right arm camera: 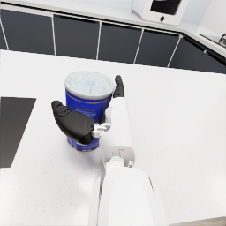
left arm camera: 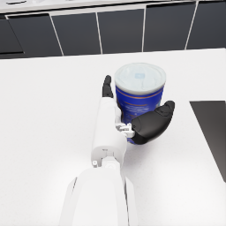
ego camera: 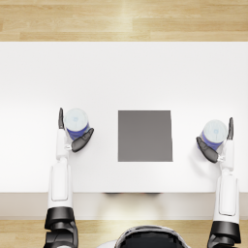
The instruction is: Pick up the blue can on the left and place it in the middle, then pick up the blue can on the right and place it on top of the can in the middle
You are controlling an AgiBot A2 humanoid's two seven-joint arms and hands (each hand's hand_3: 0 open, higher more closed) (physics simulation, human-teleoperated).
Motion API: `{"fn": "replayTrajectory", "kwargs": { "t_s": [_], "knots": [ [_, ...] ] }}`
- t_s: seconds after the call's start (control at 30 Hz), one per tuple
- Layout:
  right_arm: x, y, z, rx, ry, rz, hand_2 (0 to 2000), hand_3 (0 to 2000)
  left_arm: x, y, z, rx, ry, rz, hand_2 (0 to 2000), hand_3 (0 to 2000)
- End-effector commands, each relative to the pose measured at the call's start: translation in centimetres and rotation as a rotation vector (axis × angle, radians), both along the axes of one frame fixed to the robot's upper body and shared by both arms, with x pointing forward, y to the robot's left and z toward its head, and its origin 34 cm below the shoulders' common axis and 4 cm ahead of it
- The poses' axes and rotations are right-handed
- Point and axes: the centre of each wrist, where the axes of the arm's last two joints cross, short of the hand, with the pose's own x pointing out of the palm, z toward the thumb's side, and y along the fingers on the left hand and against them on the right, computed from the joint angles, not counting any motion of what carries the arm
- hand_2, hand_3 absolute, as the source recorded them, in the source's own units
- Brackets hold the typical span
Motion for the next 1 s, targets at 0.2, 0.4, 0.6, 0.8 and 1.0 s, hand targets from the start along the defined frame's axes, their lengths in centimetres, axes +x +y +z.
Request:
{"fn": "replayTrajectory", "kwargs": {
  "t_s": [0.2, 0.4, 0.6, 0.8, 1.0],
  "knots": [
    [0.9, -0.3, -1.5, 0.030, 0.066, -0.021, 0, 0, 1.5, -0.2, -0.4, -0.028, 0.047, 0.019, 0, 0],
    [1.2, 0.4, -0.9, 0.033, 0.044, 0.002, 1361, 327, 2.1, -0.3, -0.1, -0.051, 0.046, 0.024, 1361, 327],
    [0.6, 2.1, 3.6, 0.004, -0.125, 0.151, 2000, 1520, 0.8, -2.6, 4.3, -0.017, -0.156, -0.131, 2000, 1520],
    [-0.3, 5.0, 9.5, -0.033, -0.362, 0.233, 2000, 1520, -0.3, -8.1, 8.4, 0.024, -0.324, -0.323, 2000, 1520],
    [-0.5, 7.1, 11.2, -0.038, -0.421, 0.326, 2000, 1520, -0.6, -12.7, 8.0, -0.044, -0.292, -0.475, 2000, 1520]
  ]
}}
